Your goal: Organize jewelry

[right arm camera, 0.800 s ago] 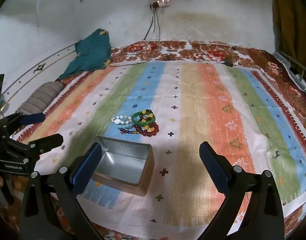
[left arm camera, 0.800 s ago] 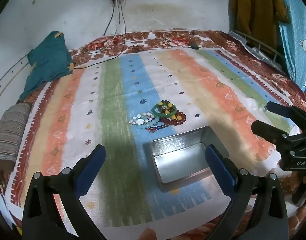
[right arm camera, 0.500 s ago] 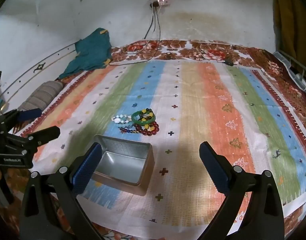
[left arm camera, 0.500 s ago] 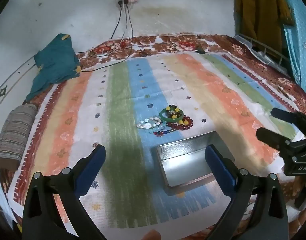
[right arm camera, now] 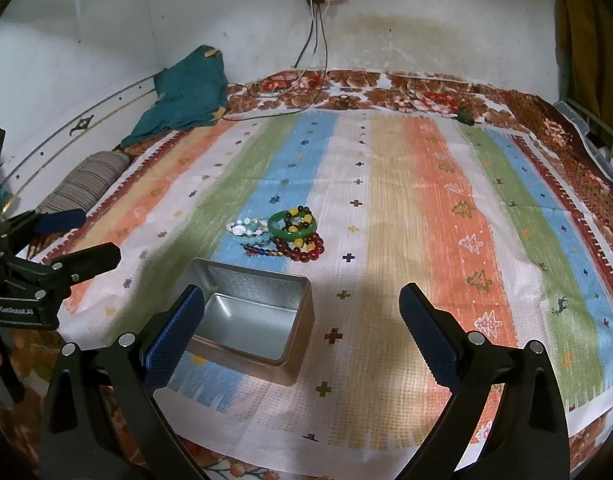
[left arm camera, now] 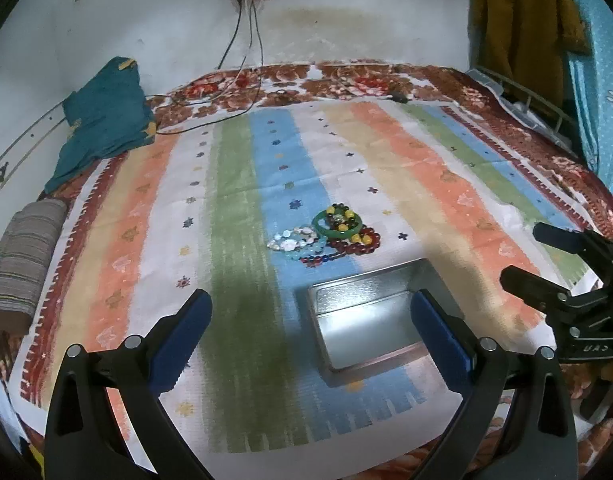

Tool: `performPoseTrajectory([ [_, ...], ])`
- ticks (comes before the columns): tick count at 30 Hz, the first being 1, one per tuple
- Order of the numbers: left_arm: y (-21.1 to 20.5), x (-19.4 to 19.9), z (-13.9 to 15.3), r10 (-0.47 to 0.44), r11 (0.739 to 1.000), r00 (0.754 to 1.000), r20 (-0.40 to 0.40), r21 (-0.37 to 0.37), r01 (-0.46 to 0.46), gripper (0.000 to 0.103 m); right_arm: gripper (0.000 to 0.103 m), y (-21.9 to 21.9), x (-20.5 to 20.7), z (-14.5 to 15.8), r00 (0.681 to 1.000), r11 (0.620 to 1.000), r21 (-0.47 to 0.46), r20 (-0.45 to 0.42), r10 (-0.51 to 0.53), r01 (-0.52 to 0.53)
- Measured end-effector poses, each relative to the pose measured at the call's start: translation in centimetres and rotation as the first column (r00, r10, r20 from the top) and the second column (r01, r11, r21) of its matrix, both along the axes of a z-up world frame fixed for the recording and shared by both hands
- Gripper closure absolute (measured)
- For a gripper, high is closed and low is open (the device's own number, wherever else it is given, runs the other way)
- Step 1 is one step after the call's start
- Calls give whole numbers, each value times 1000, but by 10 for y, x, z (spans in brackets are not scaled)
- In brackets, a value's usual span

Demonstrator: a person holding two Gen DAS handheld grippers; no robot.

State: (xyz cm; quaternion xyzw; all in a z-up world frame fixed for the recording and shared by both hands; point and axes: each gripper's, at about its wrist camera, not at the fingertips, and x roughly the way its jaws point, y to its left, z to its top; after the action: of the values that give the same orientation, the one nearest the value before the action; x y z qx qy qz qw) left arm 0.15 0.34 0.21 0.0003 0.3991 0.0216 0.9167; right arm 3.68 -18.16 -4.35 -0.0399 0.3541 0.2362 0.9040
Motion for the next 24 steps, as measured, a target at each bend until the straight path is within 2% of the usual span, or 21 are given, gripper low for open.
performPoseTrajectory([
  [8,3,0,-2,26,999,1000,-6,28,-26,6,4,-2,2,-2,1000,1000,4,-6,-7,7],
  [24,11,4,-6,51,998,998,-45,26,-50,6,4,1,4,-1,1000,1000,-19,-10,-15,15],
])
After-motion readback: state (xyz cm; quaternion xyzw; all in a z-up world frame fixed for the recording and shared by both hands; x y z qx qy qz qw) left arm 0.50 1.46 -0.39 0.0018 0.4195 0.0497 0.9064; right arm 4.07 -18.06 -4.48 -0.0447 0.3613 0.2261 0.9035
